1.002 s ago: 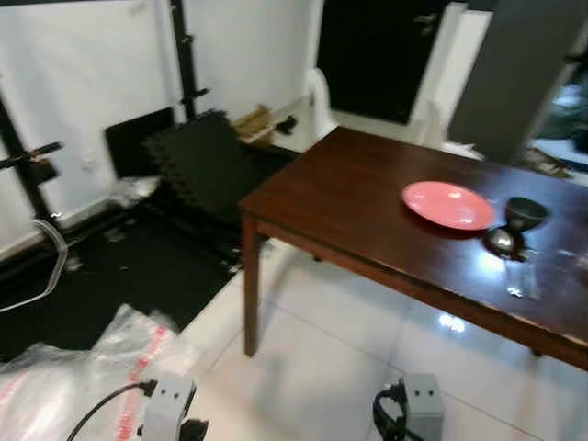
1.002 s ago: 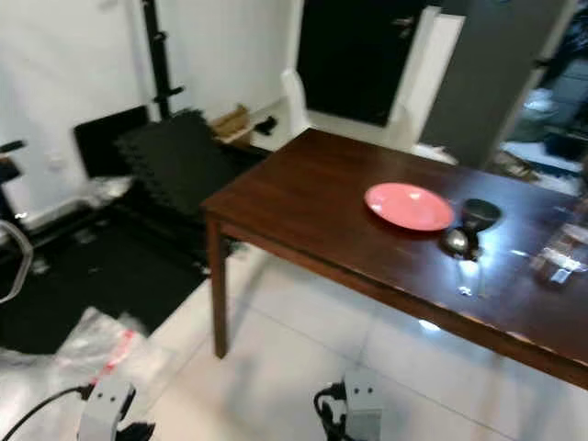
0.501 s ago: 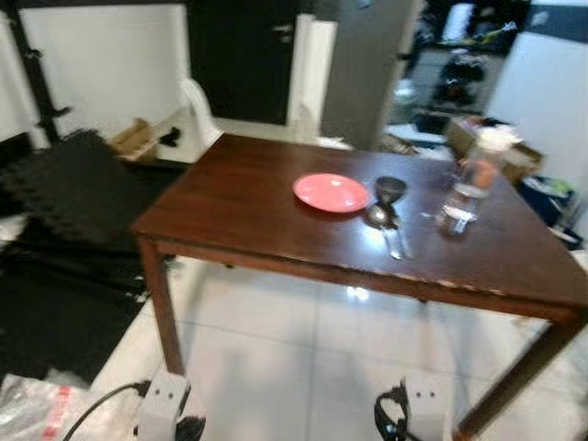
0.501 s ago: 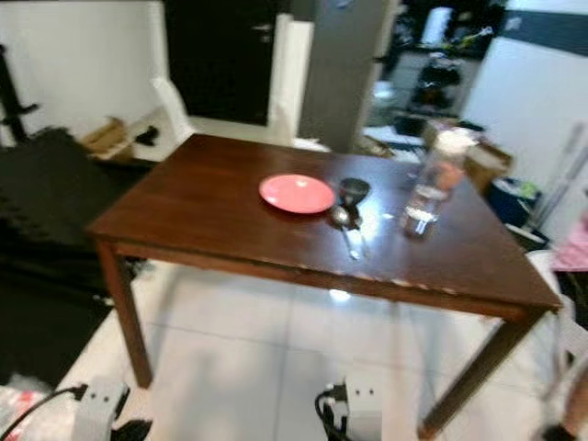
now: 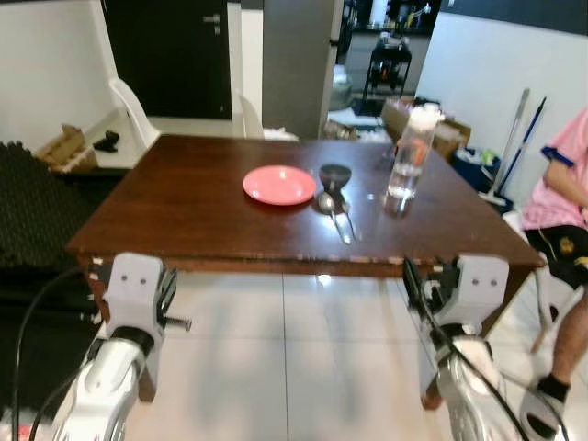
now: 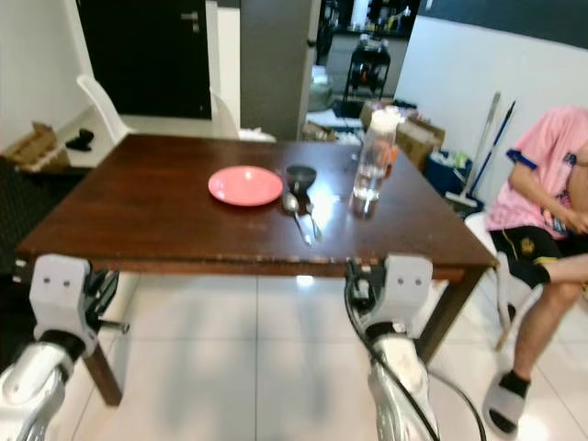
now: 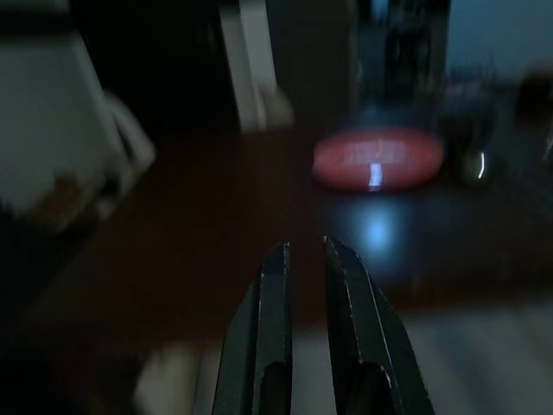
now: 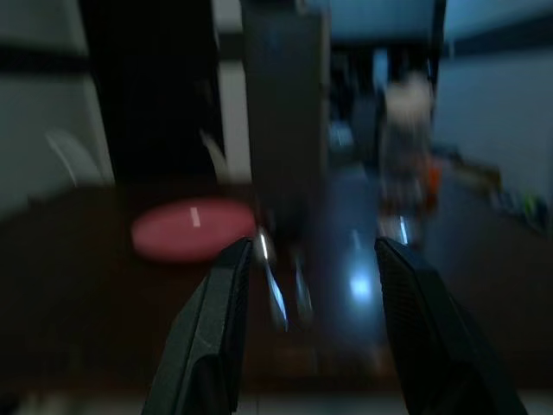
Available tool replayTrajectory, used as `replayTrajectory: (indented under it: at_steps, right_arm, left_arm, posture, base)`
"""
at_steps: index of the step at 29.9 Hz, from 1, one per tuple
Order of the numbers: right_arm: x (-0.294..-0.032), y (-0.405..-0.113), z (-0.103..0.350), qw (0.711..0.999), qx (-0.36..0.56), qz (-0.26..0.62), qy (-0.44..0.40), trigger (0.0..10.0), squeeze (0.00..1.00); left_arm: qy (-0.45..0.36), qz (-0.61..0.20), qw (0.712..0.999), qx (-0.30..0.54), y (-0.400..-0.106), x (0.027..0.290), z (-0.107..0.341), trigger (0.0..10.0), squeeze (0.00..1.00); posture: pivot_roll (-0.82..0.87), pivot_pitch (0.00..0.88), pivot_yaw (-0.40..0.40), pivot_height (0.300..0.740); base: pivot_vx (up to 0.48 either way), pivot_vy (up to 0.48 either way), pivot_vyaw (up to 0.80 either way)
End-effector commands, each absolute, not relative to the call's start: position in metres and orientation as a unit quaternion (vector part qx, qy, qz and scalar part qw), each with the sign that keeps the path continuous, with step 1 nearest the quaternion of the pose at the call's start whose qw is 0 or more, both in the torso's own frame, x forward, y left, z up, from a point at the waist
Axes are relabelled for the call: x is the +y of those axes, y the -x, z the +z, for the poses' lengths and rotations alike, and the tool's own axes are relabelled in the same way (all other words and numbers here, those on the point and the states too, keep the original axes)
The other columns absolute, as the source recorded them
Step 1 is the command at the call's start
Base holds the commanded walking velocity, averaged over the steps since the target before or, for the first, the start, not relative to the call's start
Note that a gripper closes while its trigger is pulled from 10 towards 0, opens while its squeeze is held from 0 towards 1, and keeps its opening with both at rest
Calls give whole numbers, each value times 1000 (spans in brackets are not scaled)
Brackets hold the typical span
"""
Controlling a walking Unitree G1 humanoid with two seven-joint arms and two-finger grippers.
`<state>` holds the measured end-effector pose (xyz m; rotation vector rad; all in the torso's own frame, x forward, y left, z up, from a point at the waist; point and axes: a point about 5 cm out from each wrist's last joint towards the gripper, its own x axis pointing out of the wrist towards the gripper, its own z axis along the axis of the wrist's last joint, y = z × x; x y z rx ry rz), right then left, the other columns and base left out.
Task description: Setting the table
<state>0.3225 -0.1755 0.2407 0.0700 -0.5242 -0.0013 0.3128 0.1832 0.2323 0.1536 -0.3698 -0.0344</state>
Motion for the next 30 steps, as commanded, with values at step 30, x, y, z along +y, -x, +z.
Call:
replayTrajectory:
  at_steps: [30]
  right_arm:
    - [-218, -291, 191, 984, -150, -93, 35, 10000, 0]
  left_arm:
    - [-101, -142, 972, -157, -284, 122, 211, 10000, 0]
  posture:
    - [18, 121, 61, 740]
  base:
    - [480, 0, 0]
